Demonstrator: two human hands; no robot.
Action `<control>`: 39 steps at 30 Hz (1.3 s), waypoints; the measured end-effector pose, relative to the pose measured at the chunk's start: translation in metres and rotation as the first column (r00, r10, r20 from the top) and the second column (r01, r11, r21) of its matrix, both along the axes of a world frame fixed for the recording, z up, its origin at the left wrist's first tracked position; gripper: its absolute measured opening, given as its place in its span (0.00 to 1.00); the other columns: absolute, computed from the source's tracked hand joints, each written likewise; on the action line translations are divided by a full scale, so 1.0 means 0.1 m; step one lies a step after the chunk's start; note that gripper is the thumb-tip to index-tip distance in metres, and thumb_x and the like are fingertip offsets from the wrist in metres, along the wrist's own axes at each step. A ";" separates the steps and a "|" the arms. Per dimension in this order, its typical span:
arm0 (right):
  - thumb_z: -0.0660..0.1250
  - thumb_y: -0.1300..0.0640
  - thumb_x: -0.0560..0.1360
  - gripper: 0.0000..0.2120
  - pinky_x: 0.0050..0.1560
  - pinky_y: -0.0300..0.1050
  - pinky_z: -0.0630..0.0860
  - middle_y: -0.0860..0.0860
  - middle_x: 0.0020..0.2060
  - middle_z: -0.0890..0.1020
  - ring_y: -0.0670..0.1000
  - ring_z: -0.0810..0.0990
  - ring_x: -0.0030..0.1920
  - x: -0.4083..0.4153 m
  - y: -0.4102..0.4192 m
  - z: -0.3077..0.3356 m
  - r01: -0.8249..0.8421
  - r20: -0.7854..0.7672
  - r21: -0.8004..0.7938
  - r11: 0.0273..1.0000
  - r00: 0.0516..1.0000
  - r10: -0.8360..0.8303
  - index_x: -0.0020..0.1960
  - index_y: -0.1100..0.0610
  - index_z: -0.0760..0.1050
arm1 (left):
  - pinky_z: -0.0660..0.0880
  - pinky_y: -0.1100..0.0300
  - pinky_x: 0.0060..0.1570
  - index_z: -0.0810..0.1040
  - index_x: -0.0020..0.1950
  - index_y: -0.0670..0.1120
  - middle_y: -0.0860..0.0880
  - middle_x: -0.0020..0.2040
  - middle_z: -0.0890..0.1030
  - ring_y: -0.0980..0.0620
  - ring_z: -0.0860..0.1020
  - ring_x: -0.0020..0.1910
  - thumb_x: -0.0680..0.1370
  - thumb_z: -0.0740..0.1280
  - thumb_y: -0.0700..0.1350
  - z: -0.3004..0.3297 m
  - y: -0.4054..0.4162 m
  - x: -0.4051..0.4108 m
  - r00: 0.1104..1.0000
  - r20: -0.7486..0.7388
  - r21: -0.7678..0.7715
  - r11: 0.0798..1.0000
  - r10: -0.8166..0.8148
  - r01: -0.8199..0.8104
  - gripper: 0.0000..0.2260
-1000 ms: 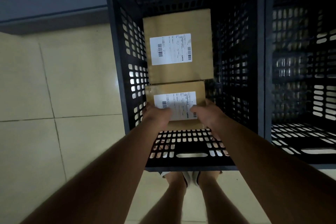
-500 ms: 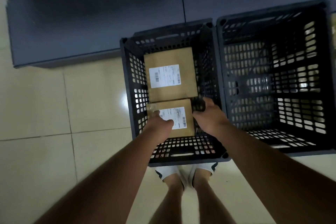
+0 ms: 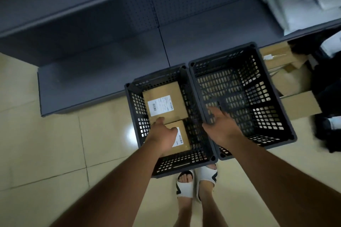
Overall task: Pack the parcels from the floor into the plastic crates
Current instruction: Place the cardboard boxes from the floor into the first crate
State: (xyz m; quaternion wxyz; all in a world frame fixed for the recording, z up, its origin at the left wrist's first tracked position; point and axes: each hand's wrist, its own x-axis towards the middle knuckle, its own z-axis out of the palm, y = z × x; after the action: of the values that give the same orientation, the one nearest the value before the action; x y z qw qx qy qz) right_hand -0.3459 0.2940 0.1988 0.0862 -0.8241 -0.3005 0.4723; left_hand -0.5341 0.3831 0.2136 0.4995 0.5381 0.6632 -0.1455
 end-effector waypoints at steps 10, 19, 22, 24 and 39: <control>0.65 0.44 0.77 0.31 0.70 0.58 0.71 0.52 0.73 0.68 0.59 0.68 0.71 0.43 -0.89 0.77 0.219 0.057 0.043 0.975 0.973 -0.222 0.77 0.42 0.60 | 0.77 0.49 0.62 0.63 0.79 0.54 0.49 0.75 0.70 0.44 0.76 0.62 0.80 0.64 0.51 0.70 -0.35 0.50 0.986 0.031 0.054 0.986 -0.162 0.160 0.27; 0.64 0.42 0.78 0.31 0.69 0.54 0.71 0.52 0.74 0.69 0.58 0.69 0.71 1.02 -1.71 1.23 0.431 0.150 0.110 0.896 0.884 -0.443 0.78 0.45 0.60 | 0.71 0.54 0.58 0.65 0.78 0.51 0.51 0.74 0.71 0.48 0.74 0.64 0.82 0.64 0.48 1.06 -0.87 1.20 0.949 0.121 0.076 0.956 -0.291 0.283 0.24; 0.64 0.41 0.78 0.32 0.69 0.55 0.71 0.52 0.74 0.69 0.58 0.69 0.71 1.14 -2.05 1.26 0.505 0.139 0.115 0.856 0.845 -0.517 0.79 0.44 0.59 | 0.70 0.56 0.55 0.65 0.79 0.52 0.52 0.72 0.72 0.53 0.76 0.58 0.82 0.64 0.49 1.13 -1.07 1.53 0.922 0.153 0.090 0.934 -0.356 0.346 0.24; 0.64 0.41 0.79 0.31 0.68 0.55 0.71 0.53 0.74 0.69 0.58 0.70 0.71 1.22 -2.30 1.24 0.543 0.144 0.111 0.833 0.820 -0.554 0.79 0.45 0.59 | 0.70 0.58 0.53 0.64 0.79 0.52 0.52 0.71 0.72 0.55 0.76 0.51 0.83 0.64 0.48 1.16 -1.24 1.76 0.902 0.158 0.099 0.915 -0.402 0.391 0.24; 0.63 0.44 0.79 0.31 0.70 0.57 0.69 0.55 0.74 0.67 0.61 0.68 0.72 2.12 -4.39 0.97 0.791 0.096 -0.017 0.612 0.611 -0.786 0.79 0.47 0.59 | 0.70 0.55 0.62 0.65 0.79 0.52 0.51 0.74 0.70 0.49 0.72 0.65 0.81 0.65 0.49 1.19 -3.10 3.59 0.673 0.093 0.089 0.680 -0.734 0.728 0.26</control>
State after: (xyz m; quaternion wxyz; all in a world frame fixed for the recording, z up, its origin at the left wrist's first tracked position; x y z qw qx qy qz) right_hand -0.1341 -0.1445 0.2960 0.2491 -0.8924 0.1029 0.3619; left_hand -0.1750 0.0732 0.3327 0.4268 0.7770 0.3643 -0.2852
